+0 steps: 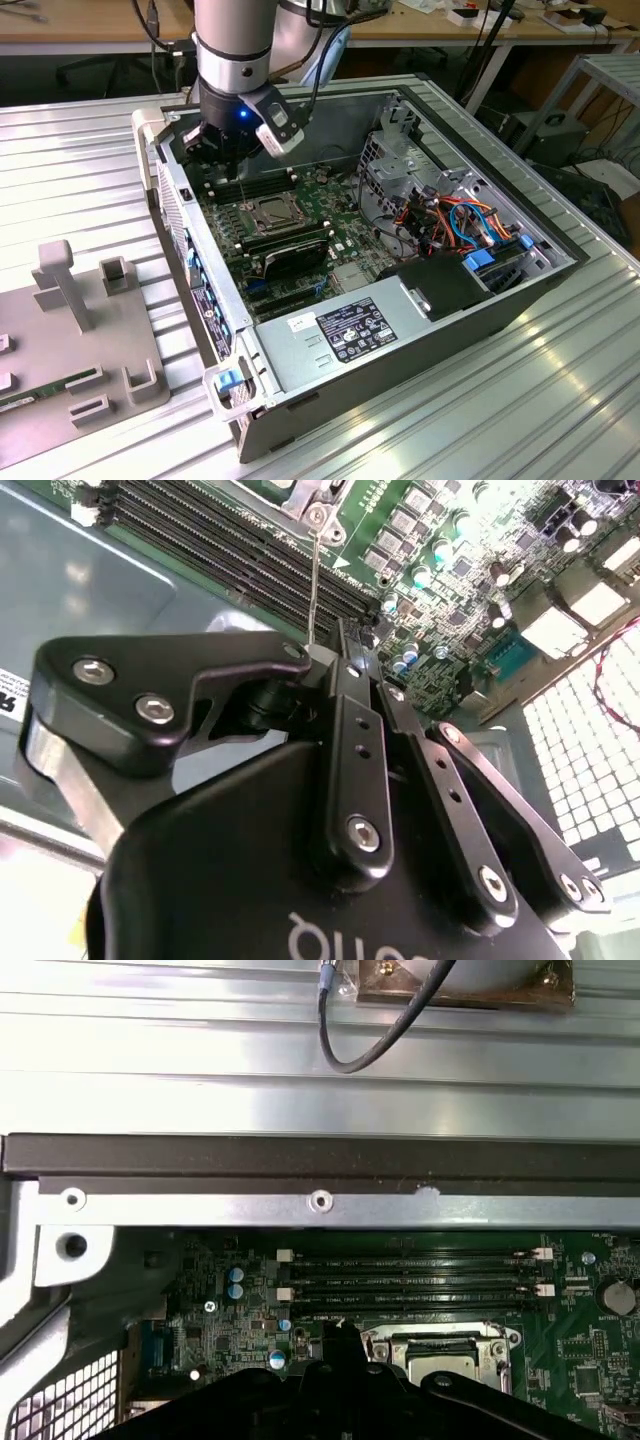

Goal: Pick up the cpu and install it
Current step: 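Install the first cpu locking lever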

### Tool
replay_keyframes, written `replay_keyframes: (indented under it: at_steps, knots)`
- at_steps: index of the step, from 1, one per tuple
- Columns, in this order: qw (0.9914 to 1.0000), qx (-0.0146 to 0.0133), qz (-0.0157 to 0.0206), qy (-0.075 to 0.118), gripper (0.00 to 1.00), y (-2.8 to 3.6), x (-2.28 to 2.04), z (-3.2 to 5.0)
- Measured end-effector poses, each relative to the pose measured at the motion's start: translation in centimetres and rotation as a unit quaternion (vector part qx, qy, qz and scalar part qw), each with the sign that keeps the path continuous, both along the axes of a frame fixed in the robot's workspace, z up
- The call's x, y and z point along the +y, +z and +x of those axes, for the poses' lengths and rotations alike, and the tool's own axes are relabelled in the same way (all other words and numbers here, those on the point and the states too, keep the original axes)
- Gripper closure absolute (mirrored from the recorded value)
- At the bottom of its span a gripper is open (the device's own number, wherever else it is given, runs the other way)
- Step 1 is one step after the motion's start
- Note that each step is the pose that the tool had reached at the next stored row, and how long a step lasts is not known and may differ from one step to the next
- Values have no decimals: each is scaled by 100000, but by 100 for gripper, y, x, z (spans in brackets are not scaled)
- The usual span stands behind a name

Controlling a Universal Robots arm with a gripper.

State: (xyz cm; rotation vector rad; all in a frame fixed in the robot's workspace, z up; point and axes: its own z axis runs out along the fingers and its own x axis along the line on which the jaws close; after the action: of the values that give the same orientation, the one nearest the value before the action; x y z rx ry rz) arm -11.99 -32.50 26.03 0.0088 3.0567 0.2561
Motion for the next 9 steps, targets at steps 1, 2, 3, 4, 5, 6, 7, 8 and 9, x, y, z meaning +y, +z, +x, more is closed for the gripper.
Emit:
replay_keyframes:
  at_steps: [1, 2, 3, 4, 5, 6, 7, 8, 9]
  knots:
    - [100000, 9, -2, 8, 89, -1, -1, 2]
    - [100000, 6, 0, 20, 89, -2, -1, 9]
    - [100000, 9, -5, 12, 89, -3, -1, 23]
    - [100000, 5, 0, 8, 89, -3, -1, 39]
    - [100000, 3, 2, 3, 89, -4, 0, 56]
    - [100000, 5, 4, 6, 89, -5, 0, 81]
    - [100000, 5, 4, 14, 89, -5, -1, 114]
    - [100000, 4, 5, 6, 89, -5, 0, 145]
    - [100000, -2, 8, 4, 89, -6, 0, 176]
